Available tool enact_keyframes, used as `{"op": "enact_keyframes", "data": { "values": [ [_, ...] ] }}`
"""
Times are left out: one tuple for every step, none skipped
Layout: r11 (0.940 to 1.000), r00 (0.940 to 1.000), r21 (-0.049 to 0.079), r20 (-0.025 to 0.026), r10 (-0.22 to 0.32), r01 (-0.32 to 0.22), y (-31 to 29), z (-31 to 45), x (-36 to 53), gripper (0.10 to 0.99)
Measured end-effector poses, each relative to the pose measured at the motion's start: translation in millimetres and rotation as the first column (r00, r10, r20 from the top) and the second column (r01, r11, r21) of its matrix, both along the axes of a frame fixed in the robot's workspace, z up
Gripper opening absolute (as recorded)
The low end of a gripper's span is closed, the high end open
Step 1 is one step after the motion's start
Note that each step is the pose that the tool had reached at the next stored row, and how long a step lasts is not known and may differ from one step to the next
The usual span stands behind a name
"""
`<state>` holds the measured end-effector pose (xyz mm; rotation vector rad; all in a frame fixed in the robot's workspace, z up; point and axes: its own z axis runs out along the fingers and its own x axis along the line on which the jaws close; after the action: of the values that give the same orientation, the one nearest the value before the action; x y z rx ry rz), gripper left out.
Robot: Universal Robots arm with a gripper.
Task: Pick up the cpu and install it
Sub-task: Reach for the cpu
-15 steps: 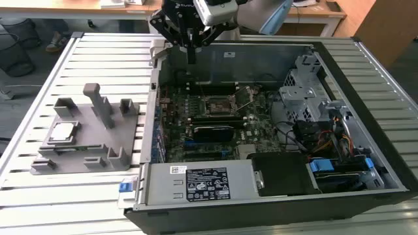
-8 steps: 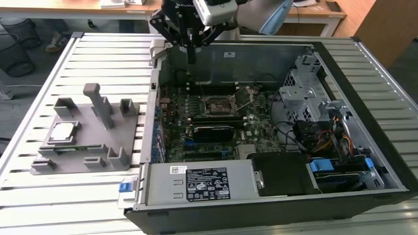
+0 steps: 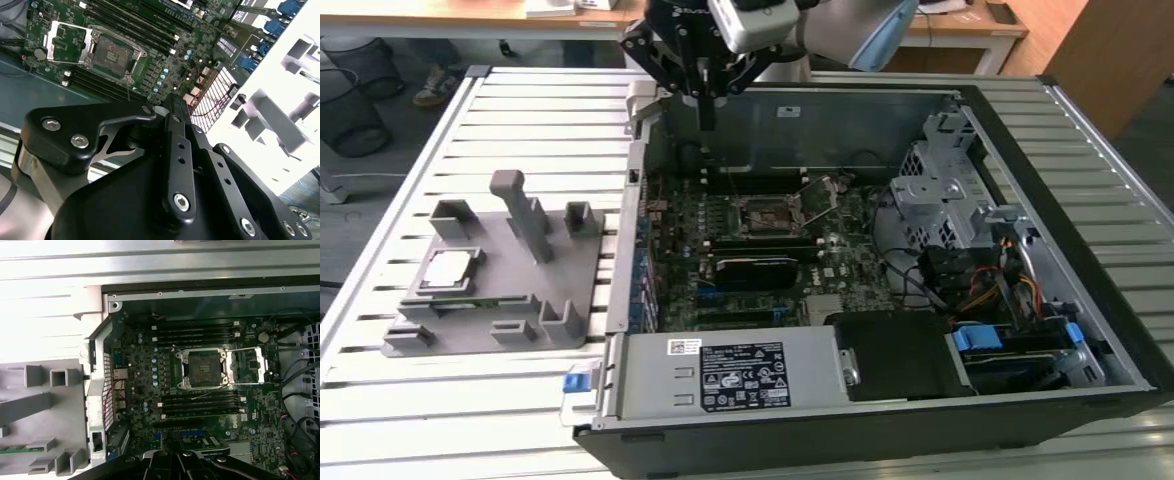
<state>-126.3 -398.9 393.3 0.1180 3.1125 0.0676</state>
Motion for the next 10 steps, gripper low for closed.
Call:
{"op": "enact_keyframes", "data": {
  "values": [
    [1.0, 1.0, 0.0, 0.0, 0.0, 0.0, 0.0, 0.0, -0.5, 0.106],
    [1.0, 1.0, 0.0, 0.0, 0.0, 0.0, 0.0, -0.1, -1.1, 0.106],
    [1.0, 1.0, 0.0, 0.0001, 0.0, 0.0, -0.1, -0.1, -1.7, 0.106],
    [1.0, 1.0, 0.0, 0.0001, 0.0, 0.0, 0.0, -0.1, -2.3, 0.106],
    [1.0, 1.0, 0.0, 0.0, 0.0, 0.0, 0.0, -0.1, -2.8, 0.106],
    [1.0, 1.0, 0.0, 0.0, 0.0, 0.0, 0.0, -0.2, -3.4, 0.106],
    [1.0, 1.0, 0.0, 0.0, 0.0, 0.0, 0.0, -0.2, -4.0, 0.106],
    [1.0, 1.0, 0.0, 0.0, 0.0, 0.0, 0.0, -0.3, -4.5, 0.106],
    [1.0, 1.0, 0.0, 0.0, 0.0, 0.0, 0.0, -0.3, -5.1, 0.106],
    [1.0, 1.0, 0.0, 0.0, 0.0, 0.0, 0.0, -0.3, -5.7, 0.106]
  ]
}}
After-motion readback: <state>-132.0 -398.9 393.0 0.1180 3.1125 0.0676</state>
